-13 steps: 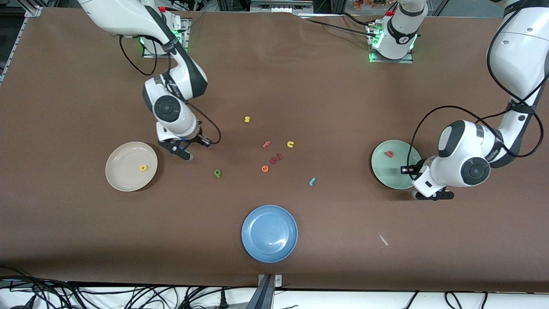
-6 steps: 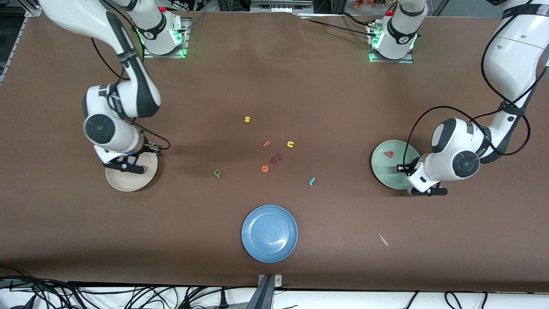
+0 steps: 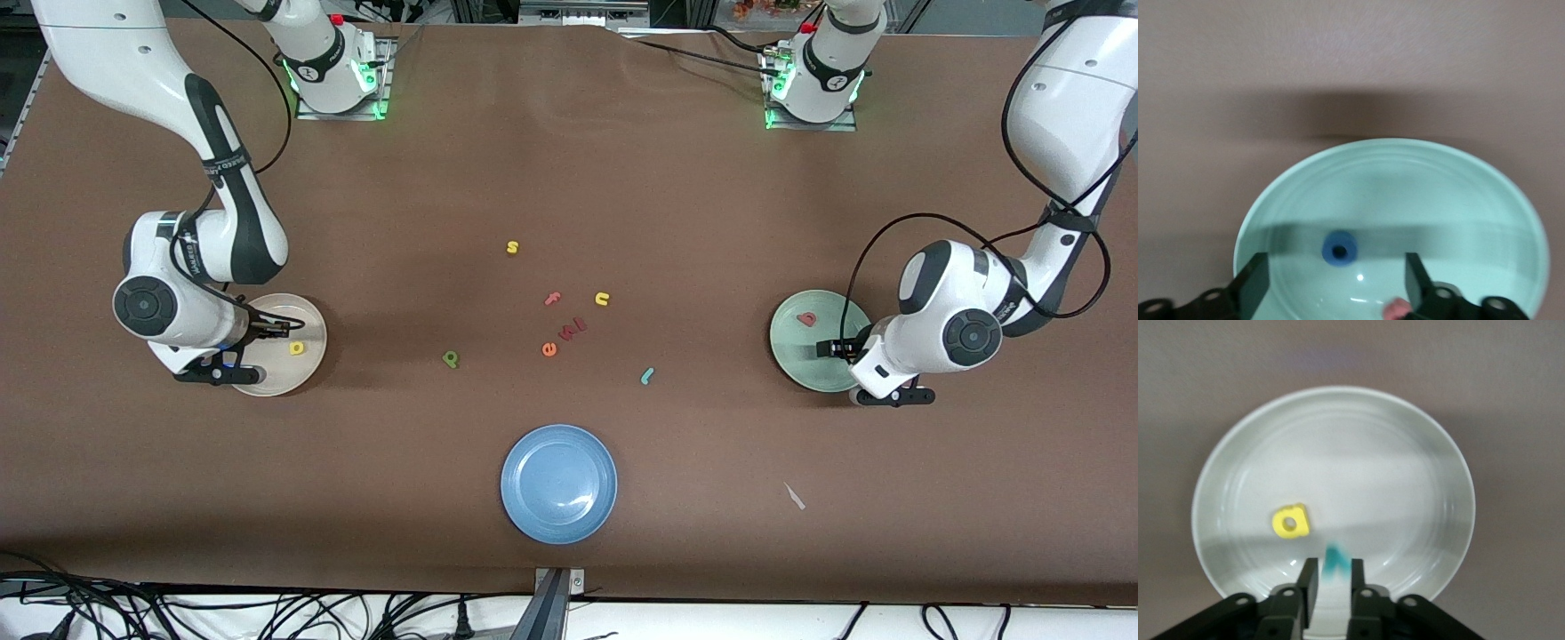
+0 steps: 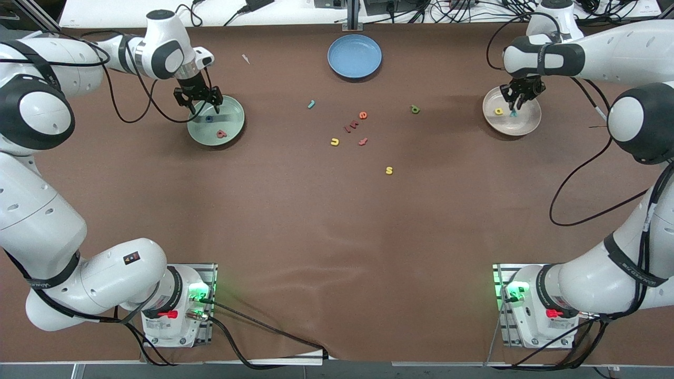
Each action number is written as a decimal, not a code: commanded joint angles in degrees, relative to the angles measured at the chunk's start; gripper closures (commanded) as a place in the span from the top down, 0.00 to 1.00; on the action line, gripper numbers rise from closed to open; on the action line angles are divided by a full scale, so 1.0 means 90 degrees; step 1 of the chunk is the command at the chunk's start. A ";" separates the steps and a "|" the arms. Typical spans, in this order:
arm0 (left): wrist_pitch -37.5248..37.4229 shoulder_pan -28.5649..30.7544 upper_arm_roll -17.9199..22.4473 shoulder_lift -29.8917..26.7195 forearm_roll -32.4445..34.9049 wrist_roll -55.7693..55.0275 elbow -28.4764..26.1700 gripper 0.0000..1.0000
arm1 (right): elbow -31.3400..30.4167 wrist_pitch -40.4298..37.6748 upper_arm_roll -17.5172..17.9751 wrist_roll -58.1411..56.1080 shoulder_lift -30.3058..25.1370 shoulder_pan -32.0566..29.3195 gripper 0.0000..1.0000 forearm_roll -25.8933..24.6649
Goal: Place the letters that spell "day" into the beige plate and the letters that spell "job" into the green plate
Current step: 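Open both grippers over the plates and lift them away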
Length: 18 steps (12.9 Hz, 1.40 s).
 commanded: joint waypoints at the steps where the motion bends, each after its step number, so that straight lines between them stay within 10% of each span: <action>1: -0.0456 -0.0025 -0.0467 -0.0430 0.0065 -0.0800 -0.0024 1.00 | 0.0249 -0.0401 0.0140 -0.0053 -0.0031 0.0059 1.00 0.0028; 6: -0.0652 -0.0074 -0.1112 -0.0509 0.0085 -0.0970 0.0279 1.00 | 0.0494 -0.0685 0.0657 0.0065 -0.0031 0.0098 1.00 0.0477; 18: 0.0010 -0.1840 -0.1075 0.0340 0.0153 0.0172 0.1197 1.00 | 0.0679 0.0485 0.1752 -0.1134 0.0535 0.0692 1.00 0.0361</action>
